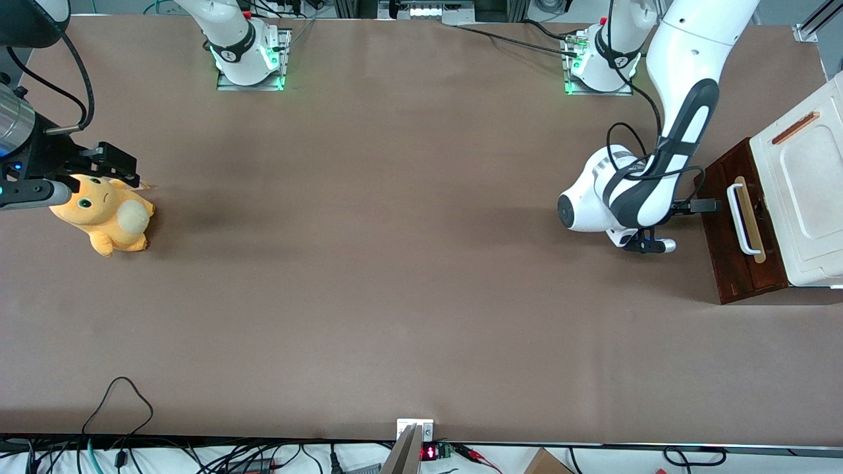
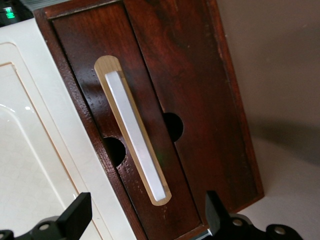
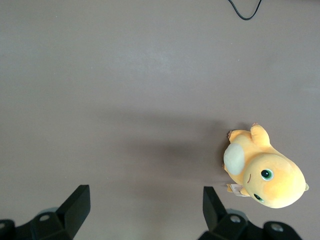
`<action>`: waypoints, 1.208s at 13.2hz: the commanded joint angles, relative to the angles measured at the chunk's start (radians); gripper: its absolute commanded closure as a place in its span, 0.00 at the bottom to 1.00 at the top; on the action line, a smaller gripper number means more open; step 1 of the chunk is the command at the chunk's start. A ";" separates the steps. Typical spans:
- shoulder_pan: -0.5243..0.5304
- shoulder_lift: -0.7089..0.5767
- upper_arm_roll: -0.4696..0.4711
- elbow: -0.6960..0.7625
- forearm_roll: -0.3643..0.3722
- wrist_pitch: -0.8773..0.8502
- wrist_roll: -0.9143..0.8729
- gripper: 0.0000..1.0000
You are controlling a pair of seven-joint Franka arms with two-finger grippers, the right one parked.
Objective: Open lower drawer with left arm only
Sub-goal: 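Swing the left gripper down in front of the drawer's white handle, then advance the open left gripper around the white bar handle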
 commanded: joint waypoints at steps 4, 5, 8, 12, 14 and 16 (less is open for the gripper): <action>-0.030 0.036 0.027 0.000 0.110 -0.073 -0.046 0.00; -0.032 0.043 0.027 0.000 0.118 -0.074 -0.072 0.00; -0.032 0.046 0.030 0.007 0.121 -0.076 -0.102 0.00; -0.030 0.074 0.041 0.009 0.151 -0.097 -0.143 0.00; -0.030 0.077 0.046 0.013 0.157 -0.094 -0.143 0.00; -0.029 0.091 0.046 0.013 0.162 -0.094 -0.142 0.00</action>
